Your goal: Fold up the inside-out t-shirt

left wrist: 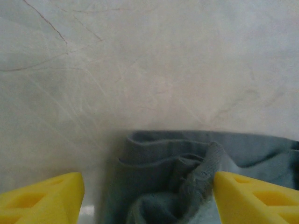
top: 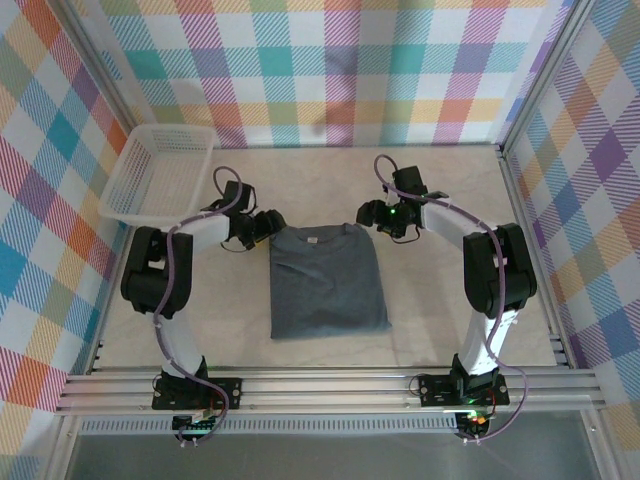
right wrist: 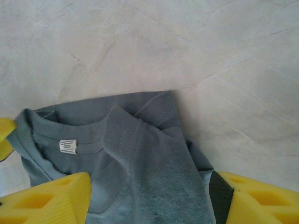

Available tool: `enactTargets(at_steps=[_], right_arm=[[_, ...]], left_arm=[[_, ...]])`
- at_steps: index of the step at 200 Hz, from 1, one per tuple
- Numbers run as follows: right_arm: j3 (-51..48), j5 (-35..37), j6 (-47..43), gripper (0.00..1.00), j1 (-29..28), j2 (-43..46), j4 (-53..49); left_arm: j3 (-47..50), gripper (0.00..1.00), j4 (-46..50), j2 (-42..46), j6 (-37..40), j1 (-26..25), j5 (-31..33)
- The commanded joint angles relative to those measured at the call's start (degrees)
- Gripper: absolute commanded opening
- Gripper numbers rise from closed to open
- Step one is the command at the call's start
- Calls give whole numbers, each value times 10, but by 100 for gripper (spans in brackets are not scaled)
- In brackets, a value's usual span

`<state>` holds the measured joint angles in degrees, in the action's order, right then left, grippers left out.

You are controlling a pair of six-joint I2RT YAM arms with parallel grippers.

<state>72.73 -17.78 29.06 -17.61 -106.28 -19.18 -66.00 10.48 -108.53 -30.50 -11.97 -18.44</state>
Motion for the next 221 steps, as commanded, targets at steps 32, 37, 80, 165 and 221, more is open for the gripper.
enactTargets(at_steps=[32, 37, 80, 165, 221], right_arm=[[-24, -27, -15, 68, -2, 3, 18], [-25, -27, -15, 68, -2, 3, 19], [-19, -22, -11, 69, -2, -7, 19], [37, -44, -2, 72, -6, -98, 18], [95, -100, 36, 63, -28, -169, 46]], left_arm=[[-26, 67, -62, -38, 46, -22, -30], [-26, 66, -63, -42, 47, -22, -32], [-33, 42, -56, -61, 50, -23, -37], [-50, 0, -43, -48, 34, -23, -60], [-51, 0, -51, -50, 27, -23, -71]])
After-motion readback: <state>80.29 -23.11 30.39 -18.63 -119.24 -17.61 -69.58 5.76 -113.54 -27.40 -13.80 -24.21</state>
